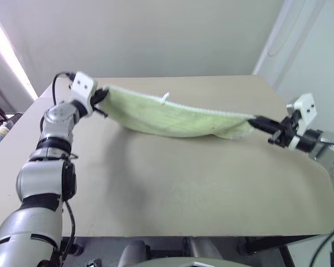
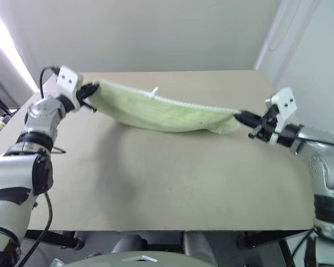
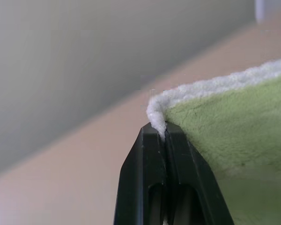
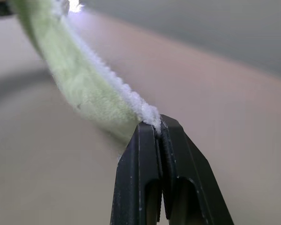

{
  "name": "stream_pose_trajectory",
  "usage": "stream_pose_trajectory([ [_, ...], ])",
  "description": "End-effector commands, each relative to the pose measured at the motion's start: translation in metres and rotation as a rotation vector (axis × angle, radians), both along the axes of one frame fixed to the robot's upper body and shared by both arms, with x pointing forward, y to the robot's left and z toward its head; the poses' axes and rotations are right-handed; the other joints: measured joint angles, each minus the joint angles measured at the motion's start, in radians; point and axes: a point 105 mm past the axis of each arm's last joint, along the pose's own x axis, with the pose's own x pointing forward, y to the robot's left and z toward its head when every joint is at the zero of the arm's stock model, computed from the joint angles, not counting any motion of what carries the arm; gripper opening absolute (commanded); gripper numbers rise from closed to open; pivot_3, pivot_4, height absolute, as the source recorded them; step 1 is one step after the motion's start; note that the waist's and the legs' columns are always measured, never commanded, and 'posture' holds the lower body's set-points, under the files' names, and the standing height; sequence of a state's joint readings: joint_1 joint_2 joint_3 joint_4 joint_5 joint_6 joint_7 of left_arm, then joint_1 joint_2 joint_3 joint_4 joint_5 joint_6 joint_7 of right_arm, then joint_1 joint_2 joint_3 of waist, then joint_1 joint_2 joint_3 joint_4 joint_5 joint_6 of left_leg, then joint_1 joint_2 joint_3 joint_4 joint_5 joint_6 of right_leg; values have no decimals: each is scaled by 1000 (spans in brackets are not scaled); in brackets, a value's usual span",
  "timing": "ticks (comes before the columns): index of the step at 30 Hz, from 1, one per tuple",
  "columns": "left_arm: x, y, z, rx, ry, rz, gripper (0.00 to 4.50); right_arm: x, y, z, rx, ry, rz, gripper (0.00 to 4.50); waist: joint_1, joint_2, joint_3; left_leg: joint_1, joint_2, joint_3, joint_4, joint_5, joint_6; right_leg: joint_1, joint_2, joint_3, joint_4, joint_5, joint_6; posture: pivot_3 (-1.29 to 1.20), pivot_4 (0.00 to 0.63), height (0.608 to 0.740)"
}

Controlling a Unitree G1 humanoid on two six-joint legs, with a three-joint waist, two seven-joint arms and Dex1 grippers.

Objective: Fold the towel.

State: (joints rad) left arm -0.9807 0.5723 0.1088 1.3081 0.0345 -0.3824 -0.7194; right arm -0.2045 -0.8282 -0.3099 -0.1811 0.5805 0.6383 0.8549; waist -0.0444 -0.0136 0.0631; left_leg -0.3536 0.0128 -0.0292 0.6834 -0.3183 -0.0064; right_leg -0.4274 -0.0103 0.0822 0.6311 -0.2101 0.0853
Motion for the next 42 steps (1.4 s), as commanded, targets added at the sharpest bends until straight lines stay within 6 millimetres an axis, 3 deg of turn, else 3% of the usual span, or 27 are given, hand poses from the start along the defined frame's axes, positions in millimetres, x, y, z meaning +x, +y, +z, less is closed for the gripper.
stream_pose_trajectory([
  [1, -20, 0, -7, -9, 57, -173, 0, -16, -2, 21, 25, -55, 9, 20, 1, 0, 0, 0, 0, 0, 1, 0, 0, 0, 0, 0, 0, -1, -2, 0, 0, 712],
  [6, -48, 16, -28, -3, 146, -255, 0, -40, 5, 9, 21, 20, 49, 20, 3, -2, 0, 0, 0, 0, 2, 0, 0, 0, 0, 0, 0, -1, -3, 0, 0, 712],
  [10, -62, 25, -26, -13, 166, -297, 0, -57, 11, 0, 13, 74, 71, 20, 3, -2, 0, 0, 1, 0, 1, 0, 0, 0, 0, 0, 0, -1, -3, 0, 0, 712],
  [17, -124, 42, -29, 7, 400, -455, 0, -96, 13, -40, -118, 226, 124, 20, 0, -2, 0, 1, 3, 1, 0, 0, 0, 0, 0, 0, 0, -2, -4, 0, 0, 712],
  [24, -148, 48, -27, 44, 512, -466, 0, -114, 6, -46, -176, 267, 158, 20, 1, -4, -1, 12, 4, 2, 1, -1, -1, 11, -2, -1, -2, -2, -4, 0, 0, 712],
  [28, -152, 48, -28, 41, 538, -472, 0, -128, 7, -51, -212, 301, 224, 20, -1, -3, -1, 15, 9, 1, -2, -1, -3, 16, -2, -7, -9, -2, -4, 0, 0, 712],
  [37, -146, 44, -43, -27, 545, -385, 0, -100, 20, -48, -149, 222, 226, 20, -6, -3, 0, 15, 16, 8, -3, -2, -3, 15, -3, -13, -16, -2, -4, 0, 0, 712],
  [42, -119, 42, -35, -126, 472, -293, 0, -81, 21, -58, -111, 228, 179, 20, 5, -4, 0, 14, 15, 8, -4, -2, -3, 14, -3, -13, -16, -2, -5, 0, 0, 712],
])
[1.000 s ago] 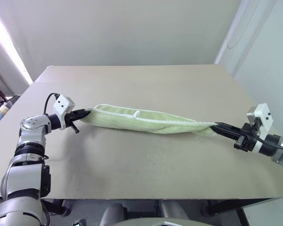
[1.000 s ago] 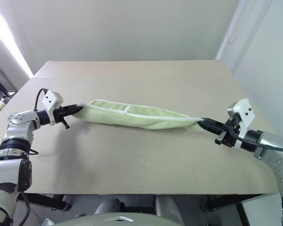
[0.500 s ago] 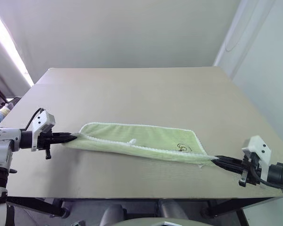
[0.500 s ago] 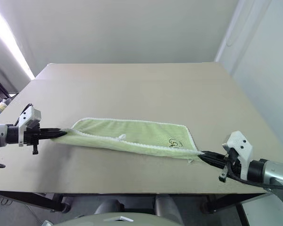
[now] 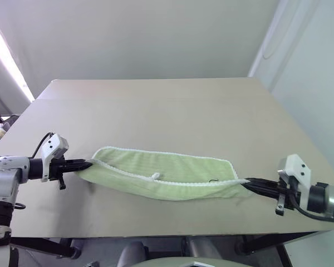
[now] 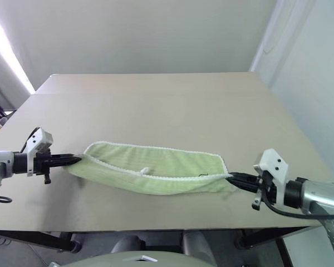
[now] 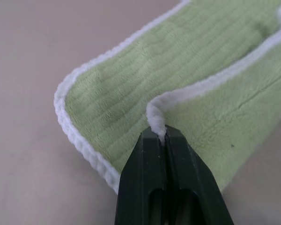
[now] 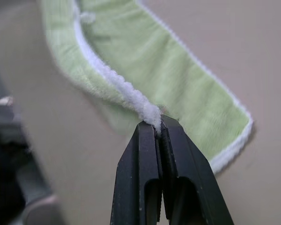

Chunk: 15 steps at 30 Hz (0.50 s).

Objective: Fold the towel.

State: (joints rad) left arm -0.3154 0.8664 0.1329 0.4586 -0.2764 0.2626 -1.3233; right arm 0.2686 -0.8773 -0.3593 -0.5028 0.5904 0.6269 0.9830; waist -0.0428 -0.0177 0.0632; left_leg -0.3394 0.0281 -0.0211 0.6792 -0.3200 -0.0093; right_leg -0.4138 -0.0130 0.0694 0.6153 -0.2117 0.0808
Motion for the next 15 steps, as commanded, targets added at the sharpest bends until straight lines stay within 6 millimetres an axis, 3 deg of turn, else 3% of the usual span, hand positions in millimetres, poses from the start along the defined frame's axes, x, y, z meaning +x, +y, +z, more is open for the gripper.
stream_pose_trajectory([
  [1, 21, 3, 21, -50, -79, 86, 0, 10, -2, -1, 5, -16, -31, 20, 5, 0, 0, 0, -1, -1, 0, 0, 0, 0, 0, 0, 1, 0, 0, 0, 0, 712],
  [10, 48, 1, 14, -15, -100, 146, 0, 41, -20, -5, 10, -39, -162, 20, -1, 0, 0, 0, -2, 0, -1, -1, 1, 0, 1, 2, 3, 0, -1, 0, 0, 712],
  [15, 61, -4, 2, 9, -102, 178, 0, 57, -18, -14, -30, -35, -193, 20, 0, 0, 0, 0, -3, 0, 0, -1, 1, 0, 2, 2, 4, 1, -1, 0, 0, 712],
])
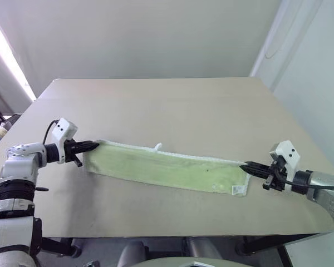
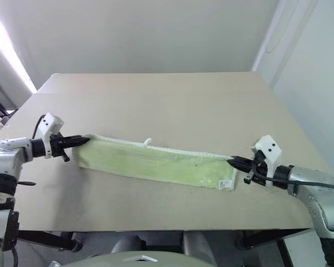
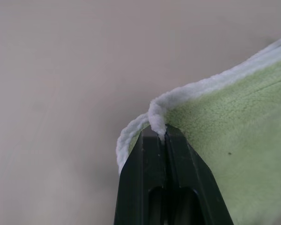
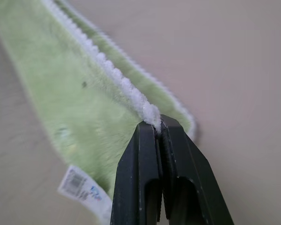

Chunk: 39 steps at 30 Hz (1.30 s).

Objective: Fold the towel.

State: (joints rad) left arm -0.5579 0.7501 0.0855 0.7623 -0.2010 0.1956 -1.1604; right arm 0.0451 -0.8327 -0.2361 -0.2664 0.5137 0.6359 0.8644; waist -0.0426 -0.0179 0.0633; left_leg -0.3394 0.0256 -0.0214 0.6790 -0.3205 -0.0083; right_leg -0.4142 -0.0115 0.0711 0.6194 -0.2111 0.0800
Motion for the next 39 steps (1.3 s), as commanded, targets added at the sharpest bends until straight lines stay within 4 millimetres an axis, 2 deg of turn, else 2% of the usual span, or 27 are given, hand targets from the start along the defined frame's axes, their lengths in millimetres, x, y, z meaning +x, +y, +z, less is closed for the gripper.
stream_pose_trajectory([
  [1, 11, 2, 6, 47, -44, 18, 0, 11, 3, -2, -37, -17, -15, 20, 0, 0, 0, 0, 0, 0, 0, 0, 0, 0, 0, 0, 0, 0, 0, 0, 0, 712],
  [8, 22, 0, 1, 63, -64, 58, 0, 24, 11, -12, -46, -11, -29, 20, 1, 0, 0, -1, -1, 0, 0, 0, 0, -1, 0, 1, 1, 0, 0, 0, 0, 712],
  [17, 29, -2, -2, 69, -80, 86, 0, 47, 5, -20, -67, -9, -94, 20, -1, 0, 0, -1, -1, 0, 0, 0, 0, -1, 0, 1, 2, 0, 0, 0, 0, 712],
  [23, 26, -5, -13, 82, -15, 73, 0, 50, 4, -25, -72, 18, -100, 20, -1, 0, 0, -1, -1, 0, 0, 0, 0, -1, 0, 1, 2, 0, 0, 0, 0, 712],
  [27, 26, -6, -14, 85, -22, 67, 994, 53, 4, -29, -82, 20, -113, 1007, -1, 0, 0, -1, -1, 0, 0, 0, 0, -1, 0, 1, 2, 0, 0, 0, 0, 712],
  [32, 25, -4, -17, 115, -13, 62, 2786, 60, 2, -24, -65, -9, -155, 2869, -1, 0, 0, 0, -1, 0, 0, 0, 0, -2, 0, 1, 4, 0, 0, 0, 0, 712],
  [35, 35, 7, -6, 122, -62, 157, 3766, 64, -7, -9, -14, -36, -209, 3885, 0, 0, 0, -1, -1, 0, 0, 0, 0, -2, 0, 1, 4, 0, -1, 0, 0, 712],
  [36, 38, 9, 0, 113, -82, 179, 3808, 65, -11, -3, 14, -41, -238, 4286, 1, 0, 0, -1, -1, 0, 0, 0, 0, -2, 0, 1, 4, 0, -1, 0, 0, 712],
  [37, 40, 12, 6, 98, -93, 193, 3808, 66, -16, 3, 58, -35, -277, 4456, 1, 0, 0, -1, -1, 0, 1, 0, 0, -2, 0, 1, 4, 0, 0, 0, 0, 712],
  [39, 44, 16, 19, 76, -125, 216, 3808, 65, -22, 14, 181, 13, -332, 4456, 0, -1, 0, -2, -2, 0, 1, 0, 0, -3, 0, 2, 5, 0, 0, 0, 0, 712],
])
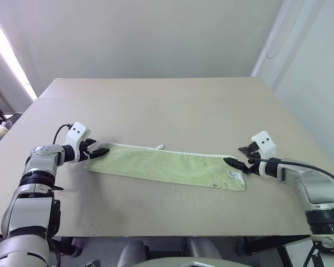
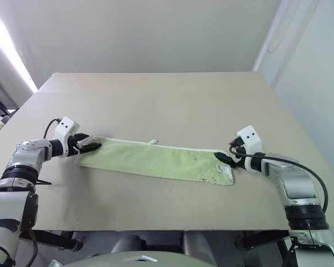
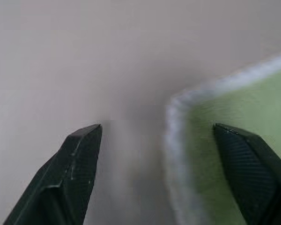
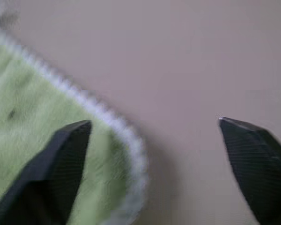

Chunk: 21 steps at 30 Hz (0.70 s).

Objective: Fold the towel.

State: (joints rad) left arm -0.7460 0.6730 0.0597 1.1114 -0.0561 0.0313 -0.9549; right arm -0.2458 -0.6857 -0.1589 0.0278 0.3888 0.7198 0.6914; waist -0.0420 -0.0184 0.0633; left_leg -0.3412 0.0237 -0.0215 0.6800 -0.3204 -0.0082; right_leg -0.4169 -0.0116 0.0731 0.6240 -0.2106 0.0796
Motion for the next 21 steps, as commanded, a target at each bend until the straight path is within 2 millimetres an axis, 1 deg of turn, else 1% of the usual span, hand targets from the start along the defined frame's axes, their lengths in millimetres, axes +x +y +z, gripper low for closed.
stream_pose_trajectory([
  [1, 14, 12, 42, -20, -127, 41, 3808, 3, -10, 36, 205, -21, -90, 4456, -1, 0, 0, 0, 0, 0, 0, 0, 0, 0, 0, 0, 0, 0, 0, 0, 0, 712],
  [2, 15, 12, 49, -29, -145, 33, 3808, -1, -9, 41, 291, 8, -91, 4456, -1, 0, 0, 0, 0, 0, 0, 0, 0, 0, 0, 0, 0, 0, 0, 0, 0, 712],
  [4, 16, 6, 64, -73, -175, -17, 3808, -13, 1, 51, 428, 46, -50, 4456, -1, 0, 0, 0, 0, 0, -1, 0, 0, -1, 0, 0, 1, 0, 0, 0, 0, 712],
  [6, 14, -9, 81, -142, -183, -126, 3808, -33, 16, 53, 583, 133, 20, 4456, -1, 0, 0, -1, 0, 0, -1, 0, 0, -2, 1, 0, 2, 0, -1, 0, 0, 712],
  [8, 11, -16, 87, -168, -177, -184, 3808, -43, 22, 54, 649, 178, 46, 4456, -1, 0, 0, -1, 0, -1, -1, 0, 0, -3, 1, 0, 4, -1, -1, 0, 0, 712],
  [10, 2, -41, 88, -180, -141, -352, 3808, -54, 28, 49, 796, 280, 61, 4456, -2, 0, 0, -1, 0, 0, -1, 0, 0, -4, 1, 0, 5, -1, -2, 0, 0, 712],
  [12, -9, -64, 85, -170, -114, -499, 3808, -64, 37, 46, 898, 342, 119, 4456, -3, 0, 0, -1, 0, 0, 0, 0, 0, -4, 1, 1, 5, -1, -2, 0, 0, 712],
  [14, -14, -80, 84, -185, -102, -569, 3808, -74, 46, 44, 962, 391, 172, 4456, -3, 1, 0, 0, 0, 1, 0, 0, 0, -4, 0, 2, 5, -1, -2, 0, 0, 712],
  [18, -24, -103, 77, -168, -76, -690, 3808, -92, 62, 38, 1018, 478, 215, 4456, -6, 1, 0, -1, 0, 1, -1, 0, 0, -5, 1, 2, 5, -1, -2, 0, 0, 712],
  [21, -33, -115, 72, -171, -37, -763, 3808, -101, 73, 28, 1065, 538, 142, 4456, -12, 1, 0, -1, 1, 1, -2, 0, 0, -5, 2, 3, 5, -2, -3, 0, 0, 712],
])
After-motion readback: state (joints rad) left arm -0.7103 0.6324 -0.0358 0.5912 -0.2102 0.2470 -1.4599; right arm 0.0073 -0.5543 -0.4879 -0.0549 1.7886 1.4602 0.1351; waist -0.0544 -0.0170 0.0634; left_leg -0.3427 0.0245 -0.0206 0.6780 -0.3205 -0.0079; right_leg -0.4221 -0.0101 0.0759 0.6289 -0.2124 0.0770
